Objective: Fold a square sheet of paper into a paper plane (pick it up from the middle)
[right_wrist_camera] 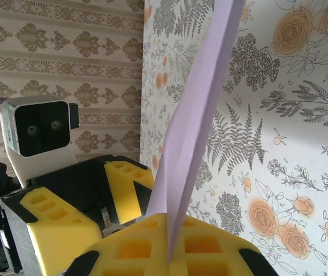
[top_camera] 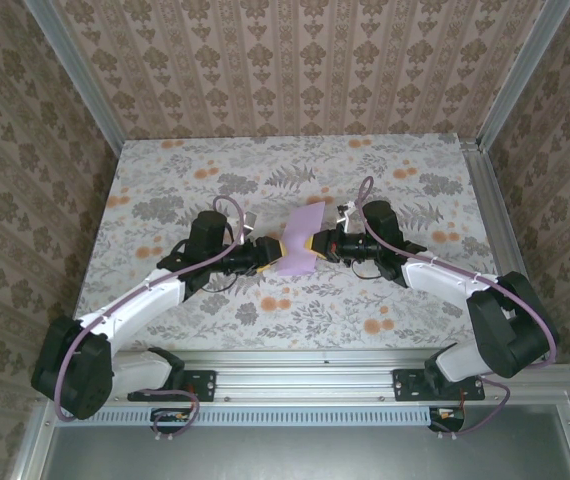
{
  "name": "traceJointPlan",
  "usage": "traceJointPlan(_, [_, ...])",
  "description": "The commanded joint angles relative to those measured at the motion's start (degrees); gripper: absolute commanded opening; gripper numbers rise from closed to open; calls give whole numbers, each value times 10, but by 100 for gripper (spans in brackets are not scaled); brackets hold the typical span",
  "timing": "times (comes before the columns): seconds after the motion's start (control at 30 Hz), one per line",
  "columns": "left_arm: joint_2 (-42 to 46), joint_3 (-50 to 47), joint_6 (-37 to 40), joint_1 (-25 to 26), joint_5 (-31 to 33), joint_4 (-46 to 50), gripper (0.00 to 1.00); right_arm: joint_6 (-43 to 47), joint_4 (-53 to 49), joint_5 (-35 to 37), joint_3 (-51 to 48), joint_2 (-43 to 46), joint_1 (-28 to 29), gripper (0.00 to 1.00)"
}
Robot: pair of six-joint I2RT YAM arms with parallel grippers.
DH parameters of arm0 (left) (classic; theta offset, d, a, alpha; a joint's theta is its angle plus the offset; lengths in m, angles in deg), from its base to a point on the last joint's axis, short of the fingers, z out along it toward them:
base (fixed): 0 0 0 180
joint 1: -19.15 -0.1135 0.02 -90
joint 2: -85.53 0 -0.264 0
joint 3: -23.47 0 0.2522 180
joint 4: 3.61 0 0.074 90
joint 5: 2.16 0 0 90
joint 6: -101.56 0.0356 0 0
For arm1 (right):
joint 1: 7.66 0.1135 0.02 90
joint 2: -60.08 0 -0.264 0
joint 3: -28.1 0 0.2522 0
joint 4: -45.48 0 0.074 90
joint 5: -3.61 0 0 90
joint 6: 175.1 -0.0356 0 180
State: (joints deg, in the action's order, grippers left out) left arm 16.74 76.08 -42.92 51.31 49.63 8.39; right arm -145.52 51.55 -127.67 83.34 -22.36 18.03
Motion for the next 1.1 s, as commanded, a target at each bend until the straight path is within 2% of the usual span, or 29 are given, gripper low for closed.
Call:
traceJointPlan(0.0, [9,-12,0,-3,-9,14,56,-7,20,-18,11,22,-4,0])
traceJointPlan(0.33, [3,-16,5,1,-14,22,57,-11,26,-21,11,22,-7,0])
traceJointPlan(0.53, [8,-3,-7,7,-21,9,54,-10,28,-21,10,12,-7,0])
traceJointPlan(0.7, [11,6,-4,9,-23,19,44,-2,25,-20,11,3,-7,0])
traceJointPlan(0.9, [15,14,8,7,-21,40,38,15,9,-16,12,-2,-7,0])
traceJointPlan(1.07, [13,26,18,4,-23,54,29,24,5,-18,10,-9,-7,0])
